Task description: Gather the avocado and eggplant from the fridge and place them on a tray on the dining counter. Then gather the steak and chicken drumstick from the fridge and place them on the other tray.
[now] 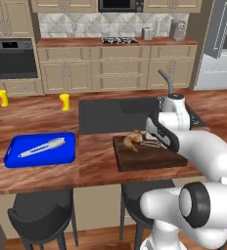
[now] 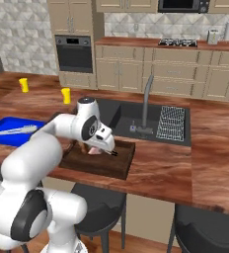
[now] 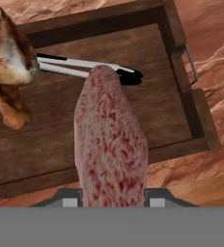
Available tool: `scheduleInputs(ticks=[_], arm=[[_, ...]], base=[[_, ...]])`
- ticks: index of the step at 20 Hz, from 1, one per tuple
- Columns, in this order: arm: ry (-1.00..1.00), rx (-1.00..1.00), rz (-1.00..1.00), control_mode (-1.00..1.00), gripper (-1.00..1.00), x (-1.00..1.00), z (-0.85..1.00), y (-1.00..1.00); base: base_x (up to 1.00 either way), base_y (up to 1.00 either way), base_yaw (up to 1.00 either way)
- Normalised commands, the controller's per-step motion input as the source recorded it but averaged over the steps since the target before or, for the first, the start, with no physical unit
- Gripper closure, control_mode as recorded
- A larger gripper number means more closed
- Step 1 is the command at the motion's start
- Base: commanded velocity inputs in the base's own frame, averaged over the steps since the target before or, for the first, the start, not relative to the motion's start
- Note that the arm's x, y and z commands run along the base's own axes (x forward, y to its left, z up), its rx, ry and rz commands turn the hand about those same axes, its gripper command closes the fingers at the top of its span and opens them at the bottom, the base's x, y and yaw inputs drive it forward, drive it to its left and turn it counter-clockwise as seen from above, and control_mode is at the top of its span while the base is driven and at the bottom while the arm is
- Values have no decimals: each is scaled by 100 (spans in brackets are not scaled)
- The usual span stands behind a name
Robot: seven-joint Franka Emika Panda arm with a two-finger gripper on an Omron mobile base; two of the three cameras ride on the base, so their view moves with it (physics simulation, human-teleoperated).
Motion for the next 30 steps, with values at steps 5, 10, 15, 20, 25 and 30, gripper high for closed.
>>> scheduleInputs(ticks=[5, 10, 15, 20, 25, 30], arm=[[0, 0, 0, -100, 100, 33, -26, 0], [0, 0, 0, -100, 100, 14, -16, 0], [0, 0, 0, -100, 100, 9, -16, 0], [0, 0, 0, -100, 100, 6, -15, -1], [0, 0, 0, -100, 100, 5, -13, -4], [0, 0, 0, -100, 100, 4, -16, -5]], base=[[0, 0, 0], [0, 0, 0], [0, 0, 0], [0, 0, 0], [0, 0, 0], [0, 0, 0]])
